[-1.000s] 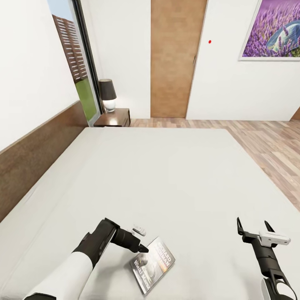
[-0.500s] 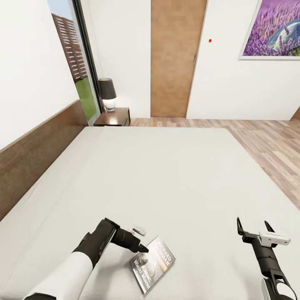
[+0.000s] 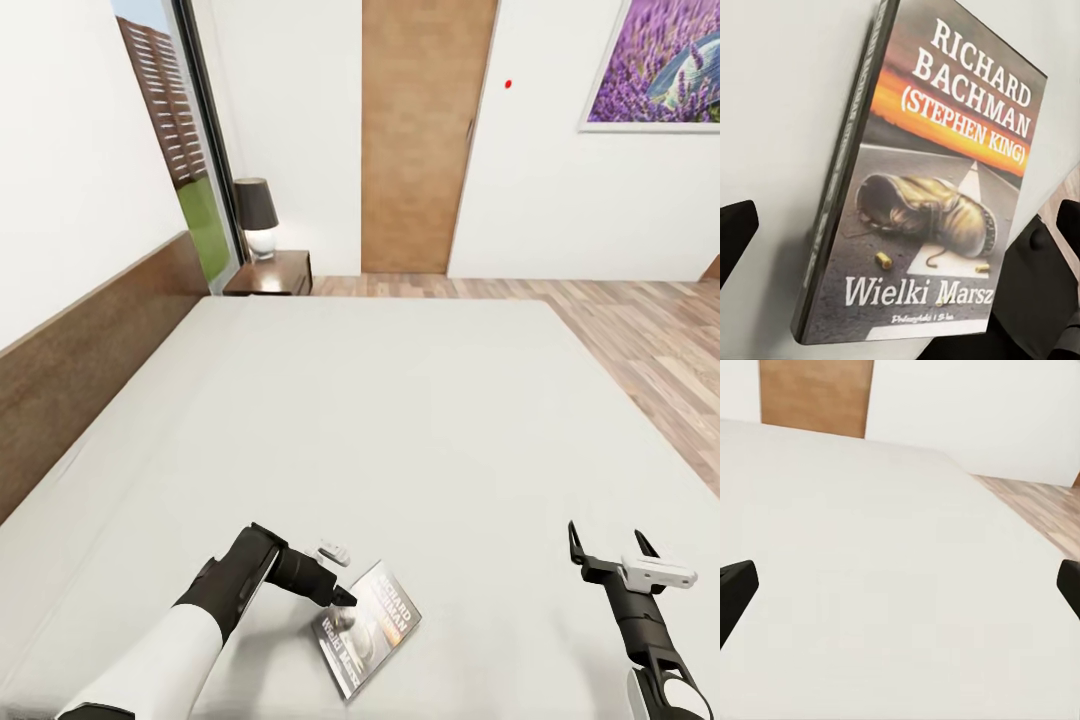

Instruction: In the bedroom, move the book from the bed onto either nightstand, and place the two sandals side by side next to the bed.

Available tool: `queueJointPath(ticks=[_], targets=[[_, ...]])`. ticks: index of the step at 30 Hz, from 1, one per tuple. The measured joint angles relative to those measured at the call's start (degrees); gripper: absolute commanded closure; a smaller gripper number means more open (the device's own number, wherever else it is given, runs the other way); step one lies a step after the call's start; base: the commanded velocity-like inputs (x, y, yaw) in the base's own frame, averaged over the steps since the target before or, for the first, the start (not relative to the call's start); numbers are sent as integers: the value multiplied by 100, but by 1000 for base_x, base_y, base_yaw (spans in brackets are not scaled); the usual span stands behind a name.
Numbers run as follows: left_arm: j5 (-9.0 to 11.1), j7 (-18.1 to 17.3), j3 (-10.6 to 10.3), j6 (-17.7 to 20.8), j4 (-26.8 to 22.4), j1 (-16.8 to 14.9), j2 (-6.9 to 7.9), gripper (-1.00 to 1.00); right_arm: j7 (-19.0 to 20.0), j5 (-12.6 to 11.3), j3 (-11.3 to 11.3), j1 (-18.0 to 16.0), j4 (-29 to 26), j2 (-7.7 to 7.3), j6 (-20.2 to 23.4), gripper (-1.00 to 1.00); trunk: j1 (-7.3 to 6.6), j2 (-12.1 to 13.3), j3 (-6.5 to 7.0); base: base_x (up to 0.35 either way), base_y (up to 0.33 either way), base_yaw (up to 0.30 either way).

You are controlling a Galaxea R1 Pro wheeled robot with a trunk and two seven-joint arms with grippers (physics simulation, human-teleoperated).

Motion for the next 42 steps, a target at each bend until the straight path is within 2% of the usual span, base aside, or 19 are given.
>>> queueJointPath(ticks=[42], targets=[[-1, -1, 0, -62, 9, 0, 0, -100, 2, 2, 0, 0, 2, 1, 0, -100, 0, 0, -335, 0, 0, 0]])
